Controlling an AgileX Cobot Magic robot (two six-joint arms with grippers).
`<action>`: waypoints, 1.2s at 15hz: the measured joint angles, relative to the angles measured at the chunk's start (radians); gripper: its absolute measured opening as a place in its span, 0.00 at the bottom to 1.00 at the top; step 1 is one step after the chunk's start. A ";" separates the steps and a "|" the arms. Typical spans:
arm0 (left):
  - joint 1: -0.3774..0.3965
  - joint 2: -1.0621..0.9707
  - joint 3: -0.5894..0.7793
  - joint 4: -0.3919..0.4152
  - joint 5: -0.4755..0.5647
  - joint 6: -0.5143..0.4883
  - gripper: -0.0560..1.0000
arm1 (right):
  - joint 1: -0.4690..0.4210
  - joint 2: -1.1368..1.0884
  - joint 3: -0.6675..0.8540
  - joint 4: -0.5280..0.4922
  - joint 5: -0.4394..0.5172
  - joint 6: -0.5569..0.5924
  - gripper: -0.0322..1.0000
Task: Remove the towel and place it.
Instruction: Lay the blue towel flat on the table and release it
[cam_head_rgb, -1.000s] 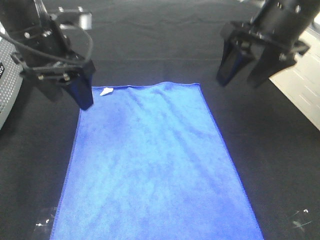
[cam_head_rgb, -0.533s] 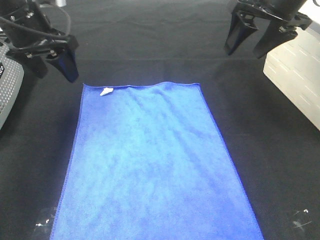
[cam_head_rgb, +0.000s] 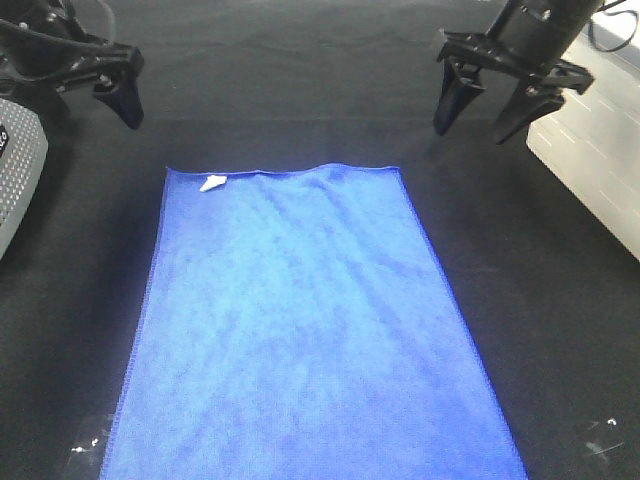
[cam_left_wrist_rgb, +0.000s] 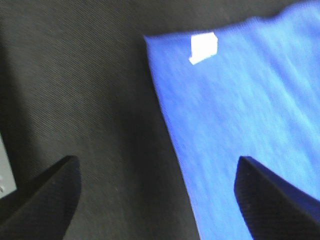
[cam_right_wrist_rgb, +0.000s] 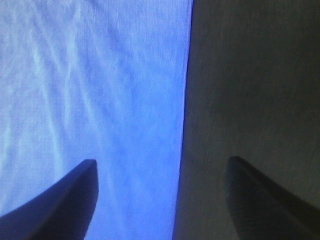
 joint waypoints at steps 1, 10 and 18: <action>0.022 0.016 -0.004 -0.018 -0.019 0.001 0.80 | 0.000 0.032 -0.028 0.000 -0.021 -0.022 0.70; 0.054 0.222 -0.005 -0.117 -0.094 0.152 0.80 | 0.000 0.219 -0.203 -0.010 -0.036 -0.049 0.71; 0.069 0.372 -0.214 -0.190 -0.084 0.174 0.80 | 0.000 0.282 -0.227 0.072 -0.127 -0.128 0.80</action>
